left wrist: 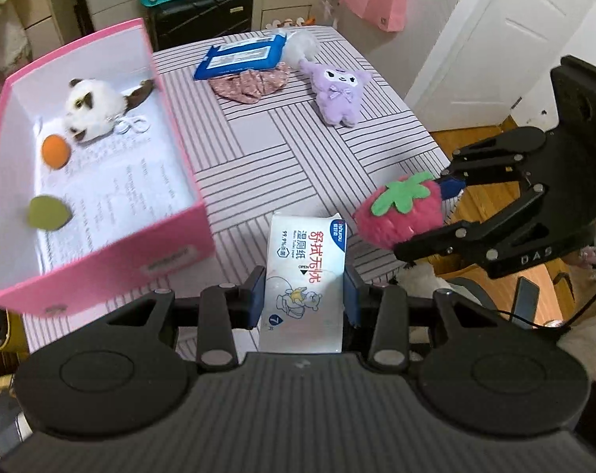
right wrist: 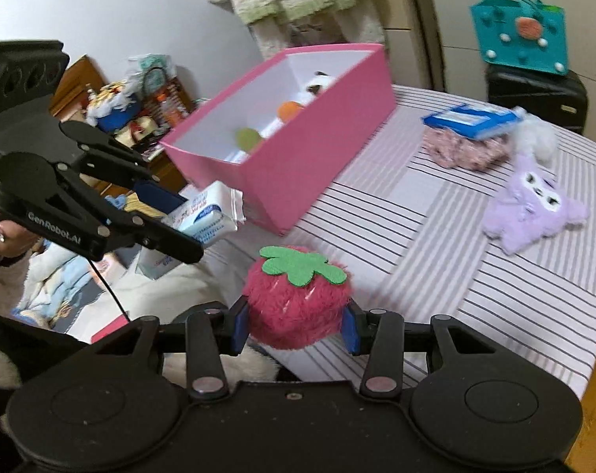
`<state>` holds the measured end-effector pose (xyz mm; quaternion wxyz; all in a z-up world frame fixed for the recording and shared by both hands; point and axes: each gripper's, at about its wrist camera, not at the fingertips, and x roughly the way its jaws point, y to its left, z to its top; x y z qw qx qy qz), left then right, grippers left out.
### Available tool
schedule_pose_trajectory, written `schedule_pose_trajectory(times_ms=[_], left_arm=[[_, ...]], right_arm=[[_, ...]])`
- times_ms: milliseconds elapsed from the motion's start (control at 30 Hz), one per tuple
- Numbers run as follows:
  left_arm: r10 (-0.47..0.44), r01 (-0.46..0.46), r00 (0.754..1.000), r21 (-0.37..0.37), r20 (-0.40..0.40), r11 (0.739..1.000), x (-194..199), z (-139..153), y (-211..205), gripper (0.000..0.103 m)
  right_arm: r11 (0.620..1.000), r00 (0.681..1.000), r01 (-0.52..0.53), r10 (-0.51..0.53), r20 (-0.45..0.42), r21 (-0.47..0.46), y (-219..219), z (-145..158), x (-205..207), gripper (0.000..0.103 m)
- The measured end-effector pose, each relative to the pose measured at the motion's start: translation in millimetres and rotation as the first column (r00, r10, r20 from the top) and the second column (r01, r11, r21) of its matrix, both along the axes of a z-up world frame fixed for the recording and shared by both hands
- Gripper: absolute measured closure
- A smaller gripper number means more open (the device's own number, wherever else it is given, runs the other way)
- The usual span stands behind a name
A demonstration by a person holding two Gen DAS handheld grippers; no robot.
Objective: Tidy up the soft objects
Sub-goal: 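Carry the tissue packet with the left gripper while the right gripper carries the strawberry to the box, then lower the tissue packet into the box with the left gripper while the right gripper drops the strawberry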
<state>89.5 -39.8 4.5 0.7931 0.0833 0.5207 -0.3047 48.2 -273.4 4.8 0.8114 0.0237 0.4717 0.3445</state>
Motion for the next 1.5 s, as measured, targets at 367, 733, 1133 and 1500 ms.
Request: schedule_pose_trajectory(times_ms=[367, 733, 1133, 1500], left_arm=[[0.118, -0.113, 0.989, -0.055, 0.094, 0.992, -11.8, 25.1, 50.8, 0.064], [0.195, -0.181, 0.969, -0.107, 0.148, 0.978, 39.0, 32.8, 87.3, 0.064], [0.257, -0.250, 0.965, -0.107, 0.050, 0.962, 123.2, -0.3, 107.8, 0.064], [0.329, -0.330, 0.944, -0.039, -0.031, 0.943, 185.2, -45.4, 112.5, 0.064]], right_arm=[[0.990, 0.988, -0.142, 0.142, 0.053, 0.006, 50.1, 34.1, 9.2, 0.053], [0.987, 0.977, -0.158, 0.157, 0.145, -0.002, 85.8, 60.2, 62.5, 0.053], [0.989, 0.976, -0.146, 0.143, 0.162, 0.005, 116.7, 55.1, 138.4, 0.053], [0.988, 0.982, -0.151, 0.149, 0.113, 0.015, 148.7, 34.6, 202.1, 0.053]])
